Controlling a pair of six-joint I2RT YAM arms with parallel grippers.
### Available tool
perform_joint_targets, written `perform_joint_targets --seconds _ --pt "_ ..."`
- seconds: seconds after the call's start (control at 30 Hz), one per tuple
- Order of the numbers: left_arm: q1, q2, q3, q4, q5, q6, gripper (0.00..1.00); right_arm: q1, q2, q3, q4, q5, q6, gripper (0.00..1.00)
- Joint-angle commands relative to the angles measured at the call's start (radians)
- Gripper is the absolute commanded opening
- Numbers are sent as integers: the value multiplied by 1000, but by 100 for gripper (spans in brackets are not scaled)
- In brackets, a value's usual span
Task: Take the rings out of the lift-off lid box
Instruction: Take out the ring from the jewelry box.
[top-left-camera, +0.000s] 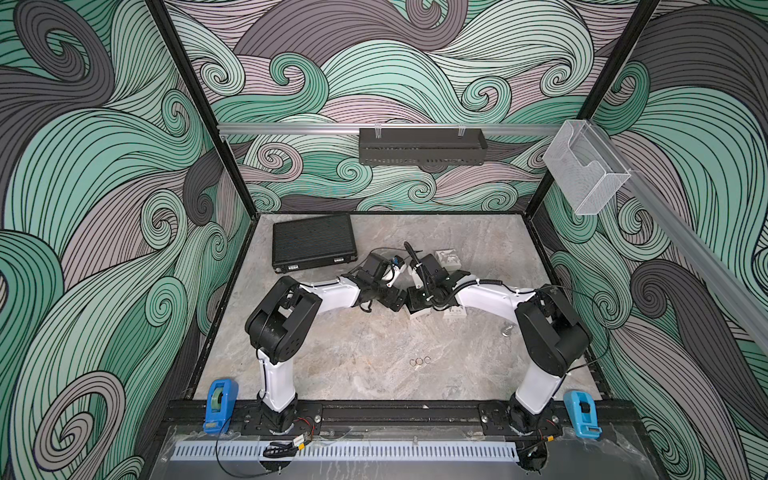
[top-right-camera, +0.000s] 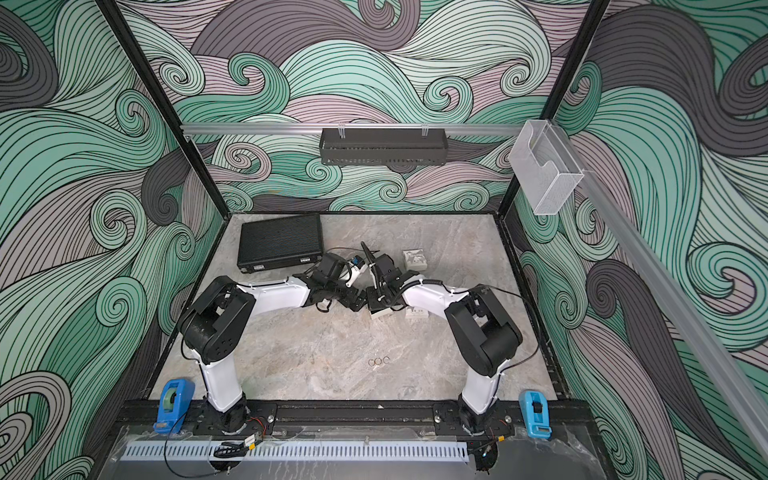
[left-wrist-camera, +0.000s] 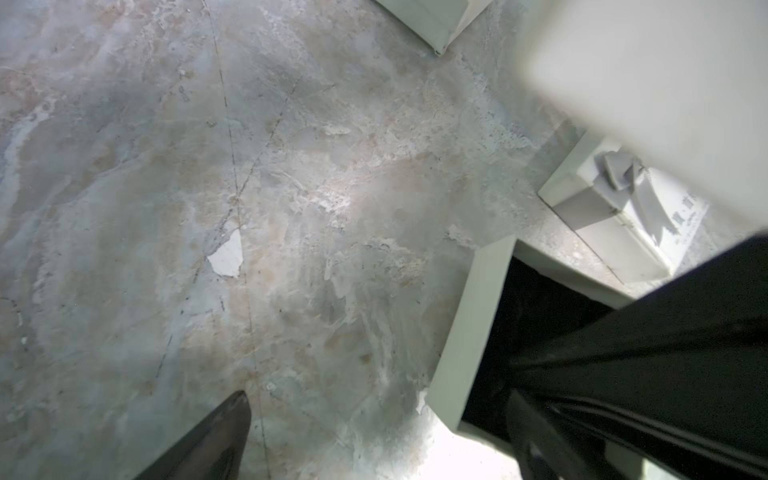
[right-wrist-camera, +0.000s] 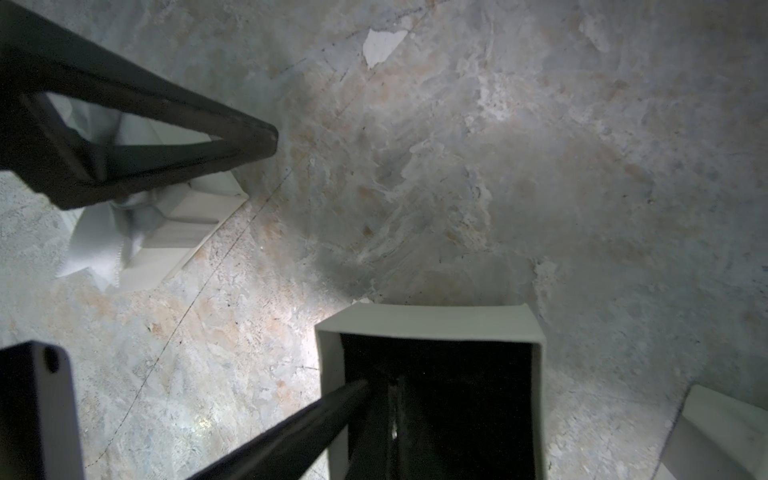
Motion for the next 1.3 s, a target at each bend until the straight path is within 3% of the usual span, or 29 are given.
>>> perform_joint_targets --seconds 0.0,1.27 --pt "2 19 37 -2 22 -6 97 7 -14 -13 20 -7 -7 0" --pt "3 57 51 -2 41 -7 97 -11 -224 -254 347 -35 62 0"
